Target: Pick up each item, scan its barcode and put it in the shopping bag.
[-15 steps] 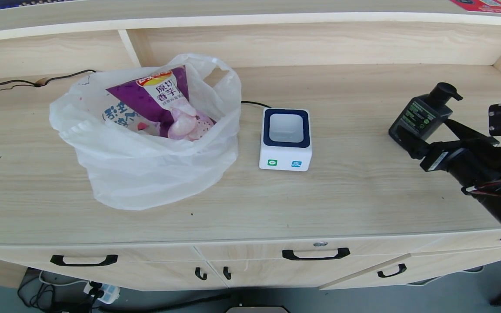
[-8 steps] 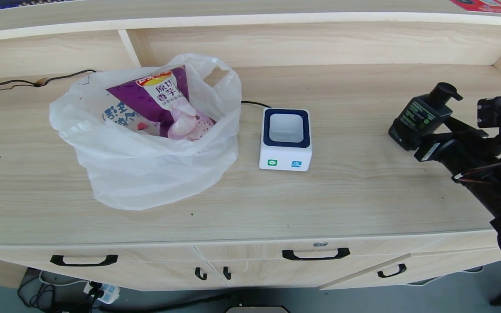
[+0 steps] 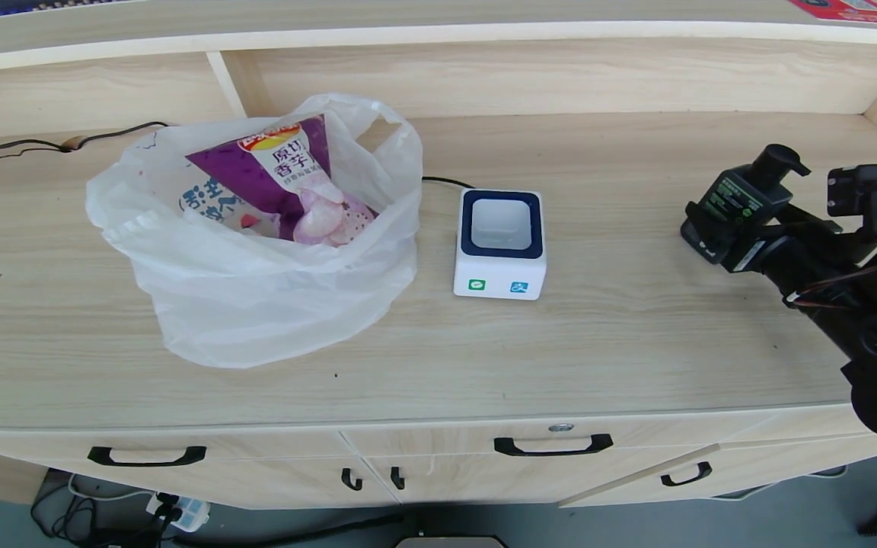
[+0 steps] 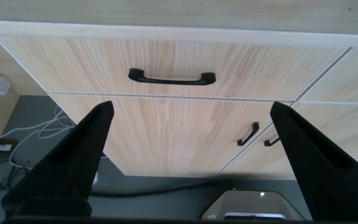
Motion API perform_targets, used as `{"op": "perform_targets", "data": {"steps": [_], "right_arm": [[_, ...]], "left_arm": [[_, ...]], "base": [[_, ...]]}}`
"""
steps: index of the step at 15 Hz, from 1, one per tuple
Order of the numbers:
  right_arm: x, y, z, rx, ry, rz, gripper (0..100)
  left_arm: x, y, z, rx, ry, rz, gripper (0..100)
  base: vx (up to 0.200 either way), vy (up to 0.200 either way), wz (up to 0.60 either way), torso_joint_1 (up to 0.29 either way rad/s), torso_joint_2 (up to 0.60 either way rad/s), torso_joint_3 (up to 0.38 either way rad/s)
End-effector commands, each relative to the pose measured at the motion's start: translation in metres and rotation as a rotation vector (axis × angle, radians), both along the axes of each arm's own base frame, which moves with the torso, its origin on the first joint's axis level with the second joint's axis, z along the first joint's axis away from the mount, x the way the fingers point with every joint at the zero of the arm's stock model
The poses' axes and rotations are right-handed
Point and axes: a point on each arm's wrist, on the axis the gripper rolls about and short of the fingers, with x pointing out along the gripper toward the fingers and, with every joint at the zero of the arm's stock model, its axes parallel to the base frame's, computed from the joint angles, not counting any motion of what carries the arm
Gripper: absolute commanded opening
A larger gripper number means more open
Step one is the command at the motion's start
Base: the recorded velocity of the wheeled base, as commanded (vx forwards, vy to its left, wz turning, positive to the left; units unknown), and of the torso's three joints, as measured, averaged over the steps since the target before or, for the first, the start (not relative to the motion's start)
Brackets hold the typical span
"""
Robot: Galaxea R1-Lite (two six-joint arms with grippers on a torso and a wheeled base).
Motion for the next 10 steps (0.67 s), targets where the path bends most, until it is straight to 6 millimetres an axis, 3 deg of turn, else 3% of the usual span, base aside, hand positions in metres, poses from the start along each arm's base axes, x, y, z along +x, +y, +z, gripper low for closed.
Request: {"op": "perform_targets", "data": {"steps": [1, 2, 3, 8, 10], "right_arm": [[0.009, 0.000, 0.000, 0.006, -0.008, 0.002, 100], [0.011, 0.000, -0.002, 0.011, -0.004, 0.005, 100], [0.012, 0.000, -0.004, 0.013, 0.003, 0.007, 0], [0.007, 0.003, -0.001, 0.009, -0.008, 0.009, 0], [-0.004, 0.009, 0.001, 0.007, -0.004, 0.025, 0]], "left_arm": [[0.000, 0.000, 0.000, -0.001, 0.001, 0.000, 100], [0.000, 0.000, 0.000, -0.001, 0.001, 0.000, 100], [0.000, 0.000, 0.000, -0.001, 0.001, 0.000, 100], [0.000, 0.000, 0.000, 0.001, 0.001, 0.000, 100], [0.000, 0.000, 0.000, 0.001, 0.001, 0.000, 100]], "base": [[0.000, 0.000, 0.00, 0.000, 0.00, 0.000], [0.000, 0.000, 0.00, 0.000, 0.00, 0.000], [0.000, 0.000, 0.00, 0.000, 0.00, 0.000], [0.000, 0.000, 0.00, 0.000, 0.00, 0.000], [0.000, 0.000, 0.00, 0.000, 0.00, 0.000]]}}
